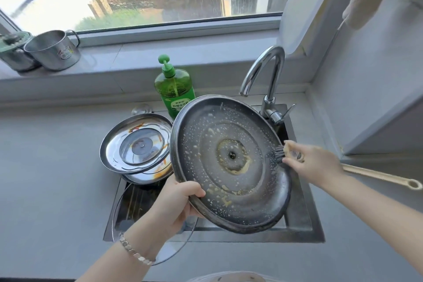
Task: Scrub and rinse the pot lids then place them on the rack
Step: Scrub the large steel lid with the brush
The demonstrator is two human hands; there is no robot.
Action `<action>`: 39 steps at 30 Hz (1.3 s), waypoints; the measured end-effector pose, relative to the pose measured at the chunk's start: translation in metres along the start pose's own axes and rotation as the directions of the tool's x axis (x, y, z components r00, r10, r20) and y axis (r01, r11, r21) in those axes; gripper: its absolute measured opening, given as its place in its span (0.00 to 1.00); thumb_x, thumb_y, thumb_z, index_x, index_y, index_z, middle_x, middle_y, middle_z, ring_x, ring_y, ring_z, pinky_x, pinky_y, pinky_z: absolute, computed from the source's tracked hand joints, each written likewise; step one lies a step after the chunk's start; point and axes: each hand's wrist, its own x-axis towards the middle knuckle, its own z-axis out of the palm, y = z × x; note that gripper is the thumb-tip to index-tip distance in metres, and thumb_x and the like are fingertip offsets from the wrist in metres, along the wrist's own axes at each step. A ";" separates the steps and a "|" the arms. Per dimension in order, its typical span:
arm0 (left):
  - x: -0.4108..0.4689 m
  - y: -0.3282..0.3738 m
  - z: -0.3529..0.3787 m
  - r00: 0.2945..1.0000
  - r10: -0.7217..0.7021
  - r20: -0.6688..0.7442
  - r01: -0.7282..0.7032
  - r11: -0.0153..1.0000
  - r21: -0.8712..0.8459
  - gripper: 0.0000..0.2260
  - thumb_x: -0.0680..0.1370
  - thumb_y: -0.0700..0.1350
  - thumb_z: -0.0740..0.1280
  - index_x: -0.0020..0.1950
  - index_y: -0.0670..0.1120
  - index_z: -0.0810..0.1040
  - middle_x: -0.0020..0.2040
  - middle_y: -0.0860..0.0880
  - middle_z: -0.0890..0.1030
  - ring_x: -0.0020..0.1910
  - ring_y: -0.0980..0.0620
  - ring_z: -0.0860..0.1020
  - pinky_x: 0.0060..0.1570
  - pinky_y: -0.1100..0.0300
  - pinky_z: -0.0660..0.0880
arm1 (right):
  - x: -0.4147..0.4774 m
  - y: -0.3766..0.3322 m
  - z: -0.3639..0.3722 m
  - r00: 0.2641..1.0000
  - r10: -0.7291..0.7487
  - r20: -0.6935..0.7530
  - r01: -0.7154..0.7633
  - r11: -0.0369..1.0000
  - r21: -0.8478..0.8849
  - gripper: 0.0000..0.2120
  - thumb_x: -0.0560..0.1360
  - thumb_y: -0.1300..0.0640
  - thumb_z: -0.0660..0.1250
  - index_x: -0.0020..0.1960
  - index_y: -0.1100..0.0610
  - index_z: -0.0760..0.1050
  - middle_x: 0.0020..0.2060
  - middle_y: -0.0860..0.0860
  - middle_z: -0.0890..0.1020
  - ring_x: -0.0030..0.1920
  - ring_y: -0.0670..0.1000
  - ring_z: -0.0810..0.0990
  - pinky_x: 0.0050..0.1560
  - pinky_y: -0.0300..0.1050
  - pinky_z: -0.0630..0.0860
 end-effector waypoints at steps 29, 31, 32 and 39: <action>0.063 -0.046 0.026 0.968 0.001 -0.251 0.124 0.866 0.484 0.40 0.70 0.49 0.73 0.75 0.45 0.54 0.73 0.43 0.63 0.68 0.44 0.68 0.67 0.46 0.67 | 0.002 0.010 -0.022 0.749 0.566 0.345 -0.489 0.120 0.864 0.15 0.67 0.69 0.67 0.29 0.57 0.64 0.16 0.50 0.65 0.15 0.45 0.59 0.17 0.30 0.53; 0.053 -0.049 0.050 0.975 0.197 0.100 -0.211 0.698 0.685 0.39 0.70 0.59 0.71 0.74 0.53 0.55 0.74 0.54 0.58 0.72 0.53 0.61 0.71 0.53 0.60 | 0.005 0.001 -0.022 0.753 0.617 0.229 -0.477 0.272 0.836 0.12 0.62 0.65 0.71 0.32 0.58 0.66 0.23 0.52 0.66 0.21 0.49 0.61 0.21 0.34 0.57; 0.049 -0.053 0.064 0.944 0.213 0.252 -0.329 0.579 0.746 0.37 0.70 0.61 0.70 0.73 0.54 0.56 0.73 0.58 0.57 0.73 0.57 0.57 0.72 0.57 0.57 | 0.006 -0.006 -0.021 0.762 0.623 0.174 -0.468 0.345 0.814 0.13 0.57 0.61 0.72 0.36 0.58 0.68 0.25 0.53 0.68 0.23 0.50 0.62 0.24 0.36 0.58; 0.063 -0.069 0.097 0.742 0.537 0.402 -0.479 0.004 0.878 0.19 0.73 0.46 0.59 0.63 0.45 0.68 0.52 0.49 0.82 0.47 0.52 0.82 0.42 0.66 0.77 | 0.015 -0.038 -0.023 0.807 0.535 0.253 -0.431 0.239 0.870 0.26 0.60 0.61 0.75 0.52 0.57 0.65 0.31 0.54 0.69 0.20 0.48 0.67 0.19 0.35 0.59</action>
